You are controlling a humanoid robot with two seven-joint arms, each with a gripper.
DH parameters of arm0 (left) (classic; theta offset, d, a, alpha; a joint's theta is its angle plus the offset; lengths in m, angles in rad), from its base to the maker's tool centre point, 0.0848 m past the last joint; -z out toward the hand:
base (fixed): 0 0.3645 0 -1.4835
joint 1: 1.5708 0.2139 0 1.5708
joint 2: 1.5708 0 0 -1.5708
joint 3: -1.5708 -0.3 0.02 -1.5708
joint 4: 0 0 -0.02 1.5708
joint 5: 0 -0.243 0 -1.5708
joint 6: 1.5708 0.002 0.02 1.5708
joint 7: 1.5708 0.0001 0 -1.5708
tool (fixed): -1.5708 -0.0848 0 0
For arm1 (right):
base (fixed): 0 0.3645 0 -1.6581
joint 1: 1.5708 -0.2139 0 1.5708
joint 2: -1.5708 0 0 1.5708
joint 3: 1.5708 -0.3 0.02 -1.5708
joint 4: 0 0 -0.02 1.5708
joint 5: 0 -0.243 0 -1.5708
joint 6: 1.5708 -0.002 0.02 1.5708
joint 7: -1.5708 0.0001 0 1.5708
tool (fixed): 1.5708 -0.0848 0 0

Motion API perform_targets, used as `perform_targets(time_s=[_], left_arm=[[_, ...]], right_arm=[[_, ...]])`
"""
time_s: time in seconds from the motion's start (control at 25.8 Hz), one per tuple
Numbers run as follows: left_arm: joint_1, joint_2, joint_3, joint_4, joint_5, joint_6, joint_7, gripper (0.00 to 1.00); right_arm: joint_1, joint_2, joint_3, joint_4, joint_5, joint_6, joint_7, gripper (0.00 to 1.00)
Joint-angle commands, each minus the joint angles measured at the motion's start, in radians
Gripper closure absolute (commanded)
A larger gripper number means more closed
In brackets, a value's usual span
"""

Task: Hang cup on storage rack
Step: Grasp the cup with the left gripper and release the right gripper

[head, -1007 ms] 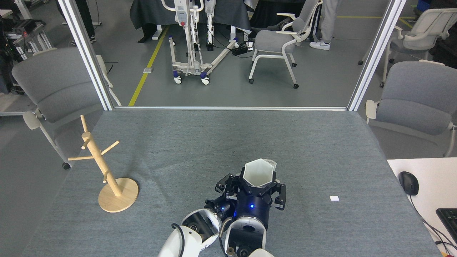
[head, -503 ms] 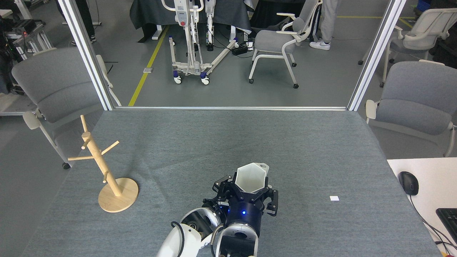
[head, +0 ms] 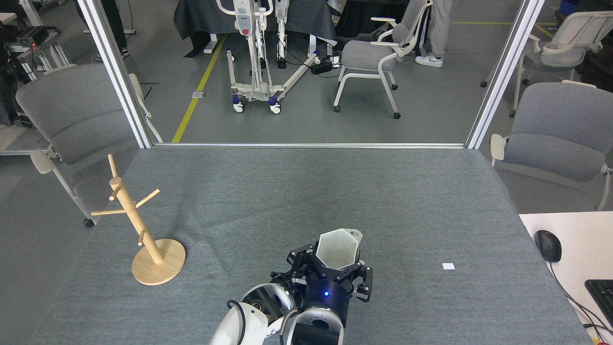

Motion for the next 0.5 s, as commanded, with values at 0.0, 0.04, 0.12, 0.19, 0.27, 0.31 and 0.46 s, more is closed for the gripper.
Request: perform_targets(time_s=[0.0,0.04,0.12,0.19,0.27,0.31,0.46], left_arm=[[-0.001,0.003,0.000,-0.040,0.000,0.000,-0.001,1.00],[-0.001,0.003,0.000,-0.040,0.000,0.000,-0.001,1.00],[-0.001,0.003,0.000,-0.040,0.000,0.000,-0.001,1.00],[-0.001,0.004,0.000,-0.040,0.000,0.000,-0.001,1.00],[-0.001,0.004,0.000,-0.040,0.000,0.002,-0.001,1.00],[0.000,0.004,0.000,-0.040,0.000,0.000,-0.001,1.00],[0.002,0.004,0.000,-0.040,0.000,0.002,-0.001,1.00]], right_arm=[[0.001,-0.002,0.052,0.002,0.000,-0.016,0.001,0.75],[0.001,-0.005,0.051,0.002,0.000,-0.018,0.000,0.51],[-0.001,-0.011,0.048,0.005,0.003,-0.015,-0.003,0.01],[-0.001,-0.013,0.046,0.008,0.003,-0.027,-0.008,0.01],[-0.003,-0.014,0.045,0.008,0.002,-0.035,-0.014,0.01],[-0.003,-0.013,0.045,0.008,0.002,-0.033,-0.018,0.01],[-0.003,-0.014,0.039,0.006,-0.005,-0.033,-0.124,0.01]])
